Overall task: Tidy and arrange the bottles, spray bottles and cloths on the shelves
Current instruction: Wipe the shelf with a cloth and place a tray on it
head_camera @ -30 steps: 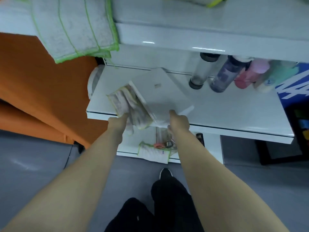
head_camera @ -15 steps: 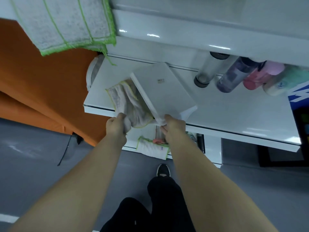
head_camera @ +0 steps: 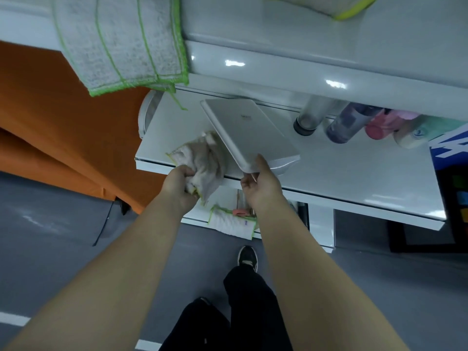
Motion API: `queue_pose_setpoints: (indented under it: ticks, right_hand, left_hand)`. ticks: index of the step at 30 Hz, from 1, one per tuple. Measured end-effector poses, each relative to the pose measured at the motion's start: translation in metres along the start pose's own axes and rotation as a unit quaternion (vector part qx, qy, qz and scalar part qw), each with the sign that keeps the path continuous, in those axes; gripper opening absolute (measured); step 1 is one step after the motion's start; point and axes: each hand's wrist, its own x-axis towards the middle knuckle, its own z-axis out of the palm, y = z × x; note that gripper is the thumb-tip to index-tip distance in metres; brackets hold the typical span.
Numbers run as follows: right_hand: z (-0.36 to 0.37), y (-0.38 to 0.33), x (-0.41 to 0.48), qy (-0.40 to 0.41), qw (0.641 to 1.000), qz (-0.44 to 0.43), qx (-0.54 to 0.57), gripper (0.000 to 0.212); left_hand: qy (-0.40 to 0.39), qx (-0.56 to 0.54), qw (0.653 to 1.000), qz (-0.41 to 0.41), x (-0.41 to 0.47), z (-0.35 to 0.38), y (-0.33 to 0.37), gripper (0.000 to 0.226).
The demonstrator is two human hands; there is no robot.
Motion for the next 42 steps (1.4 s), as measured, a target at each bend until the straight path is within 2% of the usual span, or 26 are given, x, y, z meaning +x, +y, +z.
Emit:
queue_pose_setpoints:
  ticks: [3,5,7,10,13,17,20,24,27,29,30,32,33,35,40,42]
  right_hand:
    - [0.007,-0.009,-0.008,-0.027,0.998,0.024,0.042,0.008]
    - [0.014,-0.013,-0.015,-0.05,0.997,0.021,0.056,0.008]
    - [0.019,-0.015,-0.024,-0.073,0.996,0.001,0.05,0.007]
    - [0.021,-0.015,-0.047,-0.086,0.995,-0.02,0.055,0.014]
    - [0.012,-0.009,-0.076,-0.089,0.994,-0.031,0.046,0.014]
    - [-0.008,0.003,-0.123,-0.076,0.996,-0.041,0.028,0.007]
    - [-0.027,0.011,-0.161,-0.071,0.996,-0.05,-0.005,0.007]
    - [-0.048,0.016,-0.21,-0.069,0.993,-0.089,-0.028,0.011]
    - [-0.064,0.013,-0.244,-0.065,0.987,-0.117,-0.086,0.011]
    - [-0.071,0.009,-0.263,-0.058,0.983,-0.131,-0.118,0.01]
    - [-0.074,0.005,-0.275,-0.053,0.978,-0.144,-0.14,0.01]
    - [-0.084,-0.001,-0.29,-0.042,0.959,-0.19,-0.208,0.01]
    - [-0.089,-0.005,-0.299,-0.037,0.943,-0.22,-0.249,0.007]
    - [-0.097,-0.01,-0.314,-0.024,0.911,-0.266,-0.313,0.015]
    - [-0.113,-0.035,-0.372,-0.055,0.879,-0.31,-0.357,0.02]
    - [-0.119,-0.051,-0.395,-0.083,0.862,-0.331,-0.375,0.029]
  left_hand:
    - [-0.03,-0.033,0.999,0.014,-0.001,0.005,0.008,0.033]
    - [-0.06,-0.05,0.997,0.019,-0.009,0.009,0.015,0.021]
    - [-0.1,-0.064,0.993,0.02,-0.018,0.014,0.022,0.027]
    - [-0.138,-0.023,0.987,0.073,-0.045,0.017,0.027,0.012]
    - [-0.122,0.008,0.983,0.138,-0.073,0.012,0.027,0.006]
    - [-0.092,0.038,0.976,0.194,-0.113,-0.003,0.023,0.034]
    - [-0.055,0.03,0.98,0.19,-0.145,-0.012,0.016,0.049]
    - [-0.043,0.056,0.981,0.179,-0.186,-0.018,0.008,0.036]
    - [-0.049,0.079,0.978,0.186,-0.224,-0.016,0.005,0.054]
    - [-0.055,0.11,0.972,0.2,-0.246,-0.016,0.005,0.036]
    - [-0.054,0.123,0.969,0.208,-0.257,-0.016,0.003,0.022]
    - [-0.043,0.131,0.961,0.238,-0.276,-0.016,-0.001,0.014]
    - [-0.038,0.13,0.956,0.261,-0.287,-0.015,-0.004,0.013]
    - [-0.036,0.117,0.947,0.297,-0.309,-0.011,-0.013,0.019]
    - [-0.041,0.097,0.943,0.317,-0.37,0.005,-0.033,0.02]
    - [-0.044,0.089,0.94,0.327,-0.389,0.01,-0.031,0.019]
